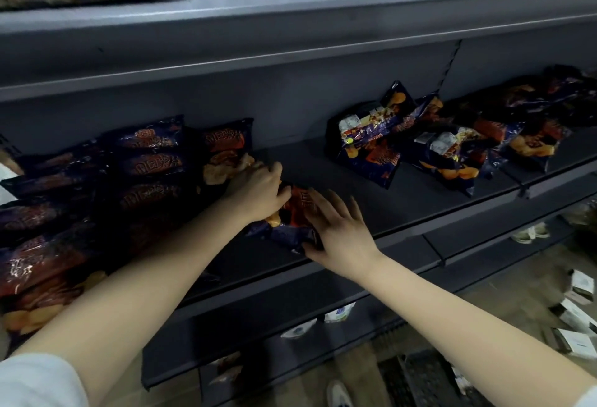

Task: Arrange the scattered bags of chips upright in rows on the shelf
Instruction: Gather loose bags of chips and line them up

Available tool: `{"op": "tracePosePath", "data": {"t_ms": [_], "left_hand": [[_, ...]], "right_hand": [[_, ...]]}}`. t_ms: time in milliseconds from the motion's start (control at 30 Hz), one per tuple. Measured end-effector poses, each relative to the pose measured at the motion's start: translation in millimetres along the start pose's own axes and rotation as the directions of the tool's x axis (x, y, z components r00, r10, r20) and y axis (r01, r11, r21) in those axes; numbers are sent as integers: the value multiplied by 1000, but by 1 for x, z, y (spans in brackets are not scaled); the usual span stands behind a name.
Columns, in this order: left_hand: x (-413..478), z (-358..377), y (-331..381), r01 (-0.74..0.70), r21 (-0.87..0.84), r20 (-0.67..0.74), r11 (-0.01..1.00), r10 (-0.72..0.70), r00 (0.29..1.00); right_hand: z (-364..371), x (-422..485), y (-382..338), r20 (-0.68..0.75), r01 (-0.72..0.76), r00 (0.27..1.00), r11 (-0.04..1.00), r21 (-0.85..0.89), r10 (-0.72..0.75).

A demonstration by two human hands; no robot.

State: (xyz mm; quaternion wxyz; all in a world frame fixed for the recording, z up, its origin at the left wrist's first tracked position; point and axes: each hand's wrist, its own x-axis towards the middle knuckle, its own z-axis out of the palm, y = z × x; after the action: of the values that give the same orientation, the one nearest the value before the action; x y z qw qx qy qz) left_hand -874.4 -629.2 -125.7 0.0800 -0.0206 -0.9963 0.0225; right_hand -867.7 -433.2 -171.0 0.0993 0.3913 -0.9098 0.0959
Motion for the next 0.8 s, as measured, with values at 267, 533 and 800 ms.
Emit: {"op": "tracePosePath", "data": {"t_ms": [267, 533, 800], "left_hand": [[-26, -12, 9, 82, -105, 51, 991, -77, 996], [-71, -15, 29, 252, -234, 247, 939, -193, 950], [-84, -17, 27, 295, -190, 152, 936, -269, 951]], "right_hand": [[2, 24, 31, 128, -103, 986, 992, -66, 111], [2, 49, 42, 147, -119, 980, 989, -89, 131], [-15, 73, 35, -2, -69, 997, 970, 234, 71]]}}
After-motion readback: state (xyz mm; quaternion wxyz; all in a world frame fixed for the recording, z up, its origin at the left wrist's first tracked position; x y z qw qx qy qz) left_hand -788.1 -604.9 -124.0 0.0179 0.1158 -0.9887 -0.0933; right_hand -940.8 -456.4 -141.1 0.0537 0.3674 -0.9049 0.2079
